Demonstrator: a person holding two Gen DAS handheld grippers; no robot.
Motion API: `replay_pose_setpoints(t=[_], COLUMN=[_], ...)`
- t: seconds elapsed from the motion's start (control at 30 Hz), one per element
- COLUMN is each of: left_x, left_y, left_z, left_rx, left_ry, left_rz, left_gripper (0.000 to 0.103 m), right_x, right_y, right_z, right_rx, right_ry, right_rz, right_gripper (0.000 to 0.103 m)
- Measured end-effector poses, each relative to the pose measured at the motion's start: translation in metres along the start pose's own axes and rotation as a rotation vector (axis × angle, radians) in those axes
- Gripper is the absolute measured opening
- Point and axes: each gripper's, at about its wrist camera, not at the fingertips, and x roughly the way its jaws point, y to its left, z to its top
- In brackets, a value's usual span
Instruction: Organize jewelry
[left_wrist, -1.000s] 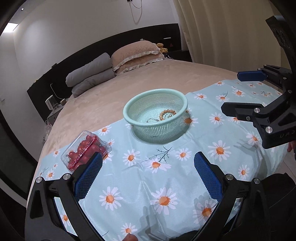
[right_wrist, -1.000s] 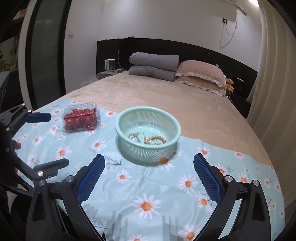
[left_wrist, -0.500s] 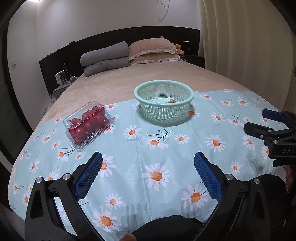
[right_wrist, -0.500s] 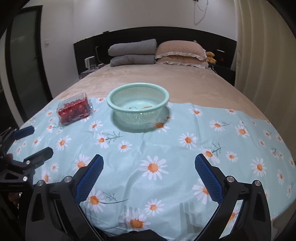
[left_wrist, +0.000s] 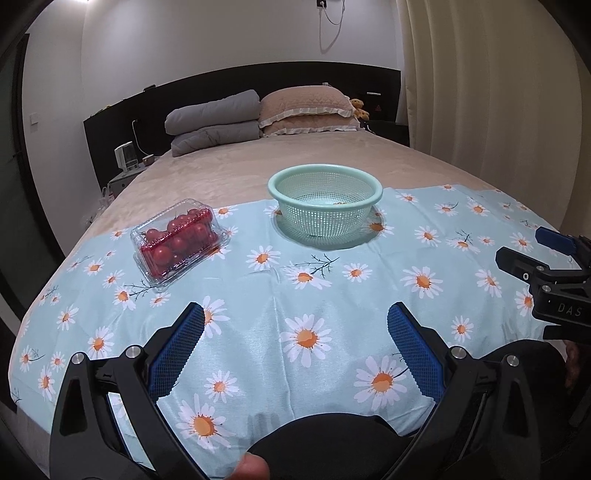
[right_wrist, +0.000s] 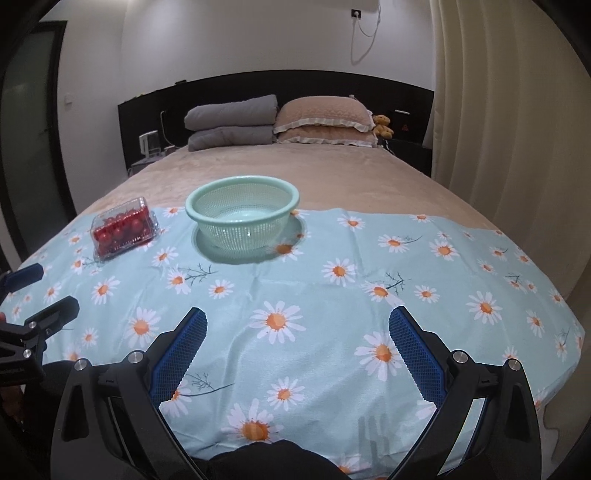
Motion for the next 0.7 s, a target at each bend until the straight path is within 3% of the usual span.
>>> replay_pose_setpoints(t=[0.7], left_x=[-0.0003], left_y=[-0.0021], left_z=[-0.0061], left_rx=[-0.006], left_ry=[-0.022], left_rz=[0.000], left_gripper=[0.097], right_x=[0.0070], right_y=[-0.0056], right_z=[-0.0041], right_rx=[0.036], right_ry=[0.019], right_rz=[0.065], right_gripper=[0.095])
